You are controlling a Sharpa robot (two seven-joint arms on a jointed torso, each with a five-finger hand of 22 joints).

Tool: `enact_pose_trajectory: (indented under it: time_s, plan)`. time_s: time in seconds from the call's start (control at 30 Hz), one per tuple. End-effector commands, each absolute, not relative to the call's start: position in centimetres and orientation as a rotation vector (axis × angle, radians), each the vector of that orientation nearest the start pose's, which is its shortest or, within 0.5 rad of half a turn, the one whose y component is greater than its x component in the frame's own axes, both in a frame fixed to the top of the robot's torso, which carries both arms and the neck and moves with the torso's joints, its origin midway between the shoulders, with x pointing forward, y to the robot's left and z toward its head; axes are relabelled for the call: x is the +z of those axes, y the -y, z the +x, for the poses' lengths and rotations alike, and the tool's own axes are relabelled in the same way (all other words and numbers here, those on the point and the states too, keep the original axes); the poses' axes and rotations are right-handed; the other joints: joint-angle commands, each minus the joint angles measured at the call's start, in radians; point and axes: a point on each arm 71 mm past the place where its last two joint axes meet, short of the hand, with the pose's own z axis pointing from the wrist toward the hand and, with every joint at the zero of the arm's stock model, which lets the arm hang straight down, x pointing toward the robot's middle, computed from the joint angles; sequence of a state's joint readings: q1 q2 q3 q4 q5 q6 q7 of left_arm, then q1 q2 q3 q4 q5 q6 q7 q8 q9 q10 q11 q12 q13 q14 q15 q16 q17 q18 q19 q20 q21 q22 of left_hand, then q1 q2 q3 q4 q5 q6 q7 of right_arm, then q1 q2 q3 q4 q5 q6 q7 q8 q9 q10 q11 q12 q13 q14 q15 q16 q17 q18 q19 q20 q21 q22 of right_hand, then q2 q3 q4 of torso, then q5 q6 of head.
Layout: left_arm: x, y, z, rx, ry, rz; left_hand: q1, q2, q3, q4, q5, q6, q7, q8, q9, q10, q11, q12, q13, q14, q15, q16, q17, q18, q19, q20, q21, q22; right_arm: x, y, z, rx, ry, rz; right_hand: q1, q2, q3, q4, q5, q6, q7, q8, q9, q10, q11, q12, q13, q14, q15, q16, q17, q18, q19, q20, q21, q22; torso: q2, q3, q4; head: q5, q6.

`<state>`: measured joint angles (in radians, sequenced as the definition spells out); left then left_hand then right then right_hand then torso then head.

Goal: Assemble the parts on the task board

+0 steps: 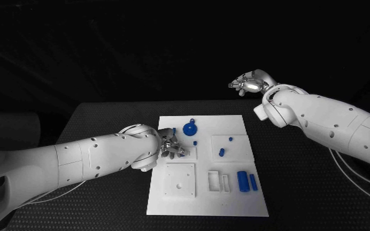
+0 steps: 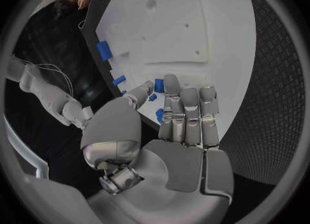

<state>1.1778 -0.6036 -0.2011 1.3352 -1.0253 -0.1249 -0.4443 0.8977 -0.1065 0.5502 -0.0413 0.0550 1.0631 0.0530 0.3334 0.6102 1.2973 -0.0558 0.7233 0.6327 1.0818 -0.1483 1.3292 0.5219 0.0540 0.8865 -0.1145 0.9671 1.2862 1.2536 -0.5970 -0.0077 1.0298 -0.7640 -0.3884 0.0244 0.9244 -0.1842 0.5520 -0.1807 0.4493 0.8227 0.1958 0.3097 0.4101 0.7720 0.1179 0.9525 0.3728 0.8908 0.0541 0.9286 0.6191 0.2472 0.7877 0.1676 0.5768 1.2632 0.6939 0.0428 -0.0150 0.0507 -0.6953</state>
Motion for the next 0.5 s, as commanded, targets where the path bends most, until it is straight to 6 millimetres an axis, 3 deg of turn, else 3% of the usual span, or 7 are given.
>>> enact_pose_trajectory:
  time_s: [0.03,0.5]
  plan:
    - [-29.04,-15.24,47.96,-0.462,-2.273,-0.233,0.010,0.017,0.003,-0.017,0.003,0.009,0.001,0.005,-0.002,0.009,0.000,0.000,0.002,-0.001,-0.006,0.006,0.001,-0.015,0.007,-0.125,0.002,0.002,-17.30,23.25,58.20,0.816,-1.564,0.581,-0.007,-0.001,-0.006,0.000,0.006,-0.006,0.003,0.001,-0.001,-0.007,-0.001,0.004,-0.002,-0.009,0.000,0.005,-0.002,0.015,-0.003,0.005,-0.004,0.001,0.000,-0.0002,-0.0005,0.000,0.001]
    - [-29.05,-15.26,48.07,-0.463,-2.270,-0.237,0.079,0.076,0.037,-0.136,0.055,0.010,0.003,0.008,-0.009,0.016,0.002,-0.008,0.005,0.001,-0.004,0.005,-0.001,-0.022,0.013,-0.125,-0.004,0.013,-17.30,23.07,58.14,0.821,-1.568,0.579,-0.007,0.000,-0.006,0.000,0.006,-0.006,0.003,0.001,-0.001,-0.007,-0.001,0.005,-0.003,-0.009,0.000,0.005,-0.002,0.015,-0.003,0.005,-0.004,0.002,0.000,-0.0002,0.0005,0.000,-0.001]
